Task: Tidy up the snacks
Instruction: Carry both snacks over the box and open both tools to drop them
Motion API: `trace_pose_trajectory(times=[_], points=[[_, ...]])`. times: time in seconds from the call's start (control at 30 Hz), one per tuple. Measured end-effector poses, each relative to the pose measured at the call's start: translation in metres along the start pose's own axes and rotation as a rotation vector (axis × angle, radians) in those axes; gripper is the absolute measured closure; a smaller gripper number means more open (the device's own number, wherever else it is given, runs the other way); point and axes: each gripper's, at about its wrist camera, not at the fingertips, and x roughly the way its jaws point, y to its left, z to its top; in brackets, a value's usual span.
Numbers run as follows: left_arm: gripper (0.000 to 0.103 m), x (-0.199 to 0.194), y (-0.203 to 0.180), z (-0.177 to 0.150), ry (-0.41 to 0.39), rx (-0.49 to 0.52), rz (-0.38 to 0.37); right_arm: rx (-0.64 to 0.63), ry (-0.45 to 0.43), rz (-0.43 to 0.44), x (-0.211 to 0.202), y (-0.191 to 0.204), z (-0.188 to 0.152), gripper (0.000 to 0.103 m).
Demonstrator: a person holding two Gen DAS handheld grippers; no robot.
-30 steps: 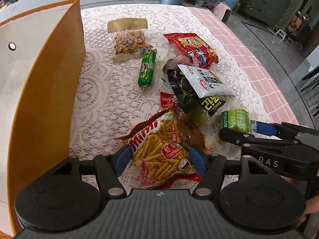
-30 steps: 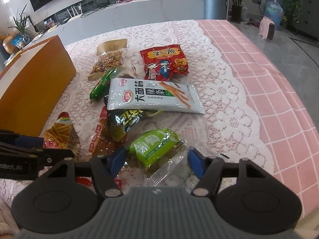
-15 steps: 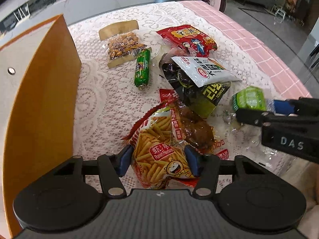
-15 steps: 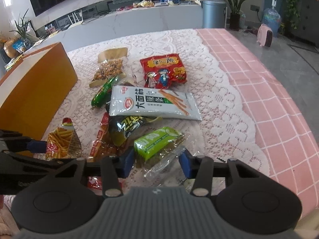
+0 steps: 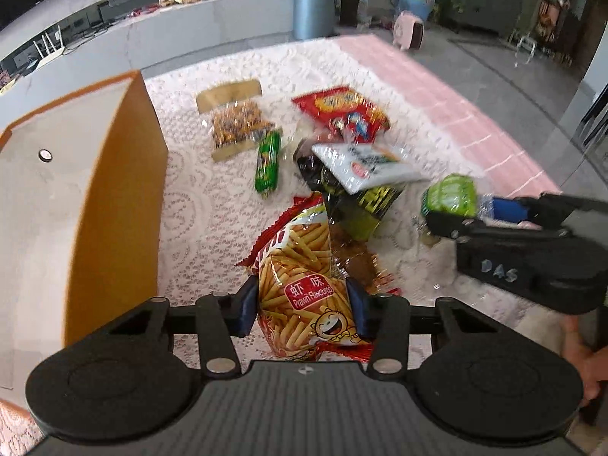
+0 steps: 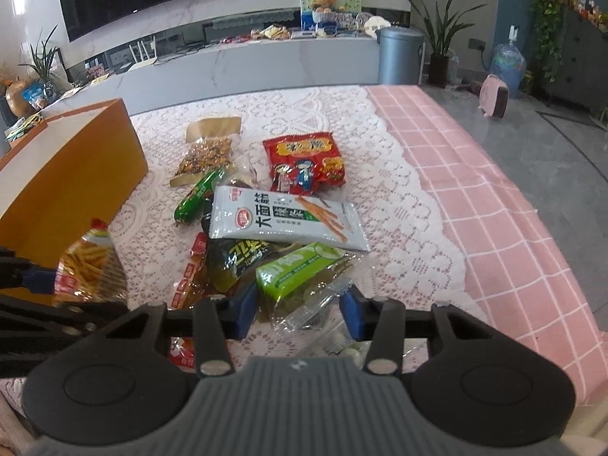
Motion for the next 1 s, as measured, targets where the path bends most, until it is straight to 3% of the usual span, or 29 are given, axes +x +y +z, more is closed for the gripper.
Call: trace_pose_trajectory(times=[0.3,0.47,0.73,0.87,1.0], points=[[0.051,-0.057,0.017,0.006,-0.108,-0.046,-0.032,-0.02,-0.061,-0.011,-0.039,0.017,-0.005,0.058],[0.051,-0.09,0.036,0.011,-0.175,-0.063,-0.007,-0.053,-0.157,-0.008,-0.071,0.037,0.005,0.058],[0.051,-0.128,0.078,0.014,-0.252,-0.084,0.06,-0.158,-0.268,0.161,-0.11,0.101,0.036,0.058],[0.051,-0.138,0.105,0.012,-0.272,-0.123,0.103,-0.214,-0.265,0.249,-0.112,0.137,0.048,0.058],[0.051,-0.136,0.129,0.01,-0.243,-0.142,0.15,-0.277,-0.245,0.312,-0.109,0.176,0.055,0.058]])
